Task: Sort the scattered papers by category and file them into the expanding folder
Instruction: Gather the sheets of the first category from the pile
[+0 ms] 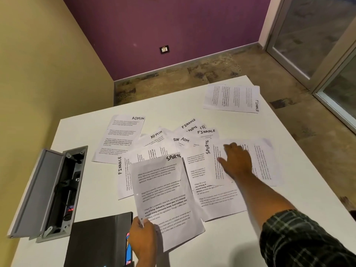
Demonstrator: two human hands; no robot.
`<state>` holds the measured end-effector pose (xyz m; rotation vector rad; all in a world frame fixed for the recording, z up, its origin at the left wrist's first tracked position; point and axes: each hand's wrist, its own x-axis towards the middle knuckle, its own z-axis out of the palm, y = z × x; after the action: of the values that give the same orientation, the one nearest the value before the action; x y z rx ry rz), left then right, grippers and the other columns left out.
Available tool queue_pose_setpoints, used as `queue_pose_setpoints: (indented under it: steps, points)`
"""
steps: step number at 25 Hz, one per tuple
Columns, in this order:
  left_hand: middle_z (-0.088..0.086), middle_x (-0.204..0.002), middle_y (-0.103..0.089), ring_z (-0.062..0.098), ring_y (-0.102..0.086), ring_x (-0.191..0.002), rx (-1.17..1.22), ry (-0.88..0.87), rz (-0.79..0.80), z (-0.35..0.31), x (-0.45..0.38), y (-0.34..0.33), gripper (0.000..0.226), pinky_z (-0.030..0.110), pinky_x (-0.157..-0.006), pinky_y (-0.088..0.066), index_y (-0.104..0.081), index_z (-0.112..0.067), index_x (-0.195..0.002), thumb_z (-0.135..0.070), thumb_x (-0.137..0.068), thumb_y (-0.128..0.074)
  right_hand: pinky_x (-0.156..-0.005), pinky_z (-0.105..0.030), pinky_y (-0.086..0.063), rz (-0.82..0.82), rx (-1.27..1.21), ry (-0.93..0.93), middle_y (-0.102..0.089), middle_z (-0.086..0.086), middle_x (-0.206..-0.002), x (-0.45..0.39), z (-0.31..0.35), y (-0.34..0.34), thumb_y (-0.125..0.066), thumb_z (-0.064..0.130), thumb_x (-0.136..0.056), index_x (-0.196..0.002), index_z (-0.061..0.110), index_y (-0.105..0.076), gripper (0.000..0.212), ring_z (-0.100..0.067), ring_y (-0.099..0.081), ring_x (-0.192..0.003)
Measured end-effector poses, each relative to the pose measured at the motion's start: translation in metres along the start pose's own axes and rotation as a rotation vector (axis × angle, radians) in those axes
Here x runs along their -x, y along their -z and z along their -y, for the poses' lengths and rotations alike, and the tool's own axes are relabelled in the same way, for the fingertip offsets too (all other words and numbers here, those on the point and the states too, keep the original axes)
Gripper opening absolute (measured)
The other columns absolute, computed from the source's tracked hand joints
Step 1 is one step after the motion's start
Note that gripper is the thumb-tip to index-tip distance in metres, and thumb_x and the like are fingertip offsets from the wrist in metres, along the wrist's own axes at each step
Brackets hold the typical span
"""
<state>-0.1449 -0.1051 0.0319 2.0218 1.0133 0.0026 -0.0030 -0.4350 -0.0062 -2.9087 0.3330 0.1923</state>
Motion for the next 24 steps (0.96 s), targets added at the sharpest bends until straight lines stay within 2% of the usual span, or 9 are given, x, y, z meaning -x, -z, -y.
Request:
queue_pose_setpoints:
  steps: [2,4,6,9,11,14,16,21,24]
  points:
    - [0.008,-0.094,-0.066,0.028,-0.063,-0.08,0.024,0.014,-0.022,-0.001,-0.001,-0.006,0.008,0.034,-0.073,-0.052,-0.061,-0.009,-0.101,-0.009,-0.097,-0.055,-0.099,-0.041,-0.044,0.054,-0.045,-0.073,-0.054,-0.005,-0.132,-0.039,-0.01,0.023,-0.065,0.057,-0.081,-0.139,0.02,-0.051,0.07,-0.027,-0.054,-0.121]
    - [0.005,-0.087,-0.065,0.024,-0.062,-0.073,0.042,0.034,-0.04,-0.004,0.0,-0.011,0.007,0.028,-0.067,-0.051,-0.061,-0.01,-0.1,-0.008,-0.096,-0.056,-0.098,-0.039,-0.042,0.132,-0.003,-0.051,-0.053,-0.004,-0.129,-0.067,-0.017,0.039,-0.071,0.053,-0.074,-0.136,0.02,-0.052,0.073,-0.027,-0.053,-0.121]
    - [0.001,-0.078,-0.064,0.019,-0.06,-0.067,0.078,0.023,-0.054,-0.007,0.0,-0.015,0.007,0.022,-0.059,-0.046,-0.061,-0.011,-0.096,-0.006,-0.095,-0.056,-0.101,-0.041,-0.041,0.199,-0.001,-0.051,-0.05,-0.004,-0.138,-0.083,-0.02,0.046,-0.076,0.057,-0.07,-0.145,0.021,-0.044,0.089,-0.028,-0.049,-0.128]
    - [-0.004,-0.067,-0.063,0.016,-0.061,-0.065,0.132,0.035,-0.069,-0.013,-0.001,-0.024,0.011,0.033,-0.064,-0.054,-0.063,-0.008,-0.093,-0.001,-0.093,-0.054,-0.098,-0.044,-0.042,0.346,0.012,0.046,-0.045,-0.004,-0.145,-0.093,-0.024,0.044,-0.084,0.068,-0.054,-0.149,0.024,-0.038,0.114,-0.029,-0.046,-0.132]
    - [-0.003,-0.07,-0.065,0.018,-0.063,-0.066,0.127,0.044,-0.054,-0.011,-0.003,-0.03,0.013,0.037,-0.066,-0.056,-0.064,-0.009,-0.093,-0.002,-0.093,-0.053,-0.097,-0.045,-0.044,0.403,0.139,0.126,-0.037,-0.006,-0.148,-0.089,-0.023,0.031,-0.088,0.066,-0.048,-0.151,0.022,-0.031,0.126,-0.03,-0.039,-0.134]
    - [0.003,-0.079,-0.069,0.022,-0.064,-0.07,0.12,0.039,-0.055,-0.009,-0.003,-0.034,0.012,0.035,-0.066,-0.056,-0.064,-0.01,-0.093,-0.004,-0.094,-0.054,-0.103,-0.049,-0.039,0.369,0.244,0.116,-0.024,-0.009,-0.155,-0.091,-0.02,0.018,-0.091,0.064,-0.045,-0.158,0.019,-0.011,0.146,-0.031,-0.028,-0.141]
    - [0.008,-0.085,-0.07,0.028,-0.066,-0.075,0.112,0.03,-0.055,-0.006,-0.005,-0.033,0.011,0.036,-0.07,-0.055,-0.065,-0.008,-0.096,-0.006,-0.095,-0.054,-0.104,-0.049,-0.037,0.37,0.26,0.105,-0.023,-0.01,-0.155,-0.093,-0.02,0.017,-0.09,0.067,-0.04,-0.159,0.019,-0.005,0.154,-0.032,-0.027,-0.142]
    - [0.006,-0.082,-0.067,0.024,-0.062,-0.073,0.116,0.011,-0.11,-0.004,-0.01,-0.018,0.011,0.024,-0.058,-0.044,-0.065,-0.01,-0.091,-0.003,-0.094,-0.057,-0.092,-0.042,-0.04,0.316,0.323,0.161,-0.039,-0.01,-0.14,-0.098,-0.023,0.014,-0.085,0.077,-0.034,-0.155,0.017,-0.016,0.151,-0.03,-0.043,-0.126]
    - [0.006,-0.076,-0.07,0.024,-0.065,-0.07,0.094,-0.004,-0.124,0.003,-0.017,-0.005,0.013,0.027,-0.059,-0.045,-0.068,-0.009,-0.085,-0.002,-0.09,-0.059,-0.085,-0.038,-0.041,0.294,0.322,0.182,-0.051,-0.007,-0.123,-0.099,-0.022,0.016,-0.084,0.078,-0.032,-0.142,0.016,-0.034,0.136,-0.026,-0.054,-0.109]
